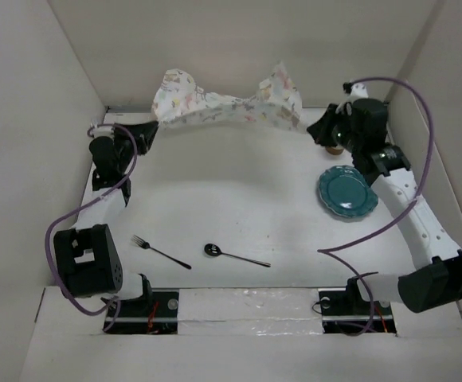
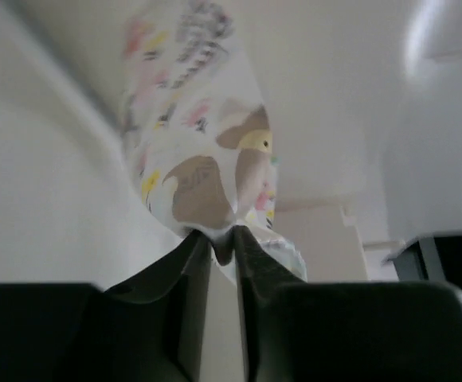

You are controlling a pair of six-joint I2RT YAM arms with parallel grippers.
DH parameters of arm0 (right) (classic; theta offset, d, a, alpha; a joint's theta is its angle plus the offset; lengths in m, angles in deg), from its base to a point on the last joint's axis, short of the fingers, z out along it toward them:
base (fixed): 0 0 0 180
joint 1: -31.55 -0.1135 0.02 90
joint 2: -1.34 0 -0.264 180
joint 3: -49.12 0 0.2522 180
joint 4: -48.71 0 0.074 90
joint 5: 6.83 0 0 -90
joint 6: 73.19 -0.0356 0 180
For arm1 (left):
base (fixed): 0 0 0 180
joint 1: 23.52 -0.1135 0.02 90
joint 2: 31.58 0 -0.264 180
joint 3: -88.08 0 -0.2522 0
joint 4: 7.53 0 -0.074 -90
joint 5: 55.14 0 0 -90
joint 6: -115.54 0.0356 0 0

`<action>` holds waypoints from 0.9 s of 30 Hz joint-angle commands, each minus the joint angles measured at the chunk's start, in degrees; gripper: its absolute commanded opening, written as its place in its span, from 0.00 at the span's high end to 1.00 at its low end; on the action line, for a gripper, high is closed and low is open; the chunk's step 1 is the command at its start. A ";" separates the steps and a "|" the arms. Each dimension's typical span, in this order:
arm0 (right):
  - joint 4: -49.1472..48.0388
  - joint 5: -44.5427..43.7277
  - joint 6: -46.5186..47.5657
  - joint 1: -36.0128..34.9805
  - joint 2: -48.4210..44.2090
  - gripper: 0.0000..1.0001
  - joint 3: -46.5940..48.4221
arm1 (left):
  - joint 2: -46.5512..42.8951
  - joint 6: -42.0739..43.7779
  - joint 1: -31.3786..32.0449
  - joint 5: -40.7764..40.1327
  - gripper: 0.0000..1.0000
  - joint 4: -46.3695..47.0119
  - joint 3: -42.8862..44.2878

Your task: Set the dinner table for one person

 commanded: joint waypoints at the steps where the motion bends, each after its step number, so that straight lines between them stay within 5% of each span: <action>1: -4.48 1.31 0.72 -1.05 -2.30 1.00 -14.56 | -1.03 -0.51 -5.69 3.53 0.81 4.40 -12.93; 3: -5.10 0.00 -0.24 -2.80 -3.62 1.00 -22.39 | -2.53 4.93 -7.64 2.14 0.59 -1.28 -18.14; 8: -3.96 -6.41 -1.21 -3.43 -2.40 1.00 -31.37 | -7.00 20.39 -9.84 -7.17 0.36 -24.02 -15.18; 13: -3.17 -10.55 -1.56 -3.43 -1.78 1.00 -33.75 | -9.39 31.03 -5.55 -18.16 0.36 -32.67 -11.74; 17: -0.71 -13.72 -2.79 -3.43 -2.31 1.00 -34.02 | -0.64 38.78 3.06 -31.96 0.38 -42.50 -1.99; 27: -0.44 -10.56 -4.03 -3.43 -5.65 1.00 -37.18 | 24.44 45.64 9.05 -36.18 0.44 -51.58 17.17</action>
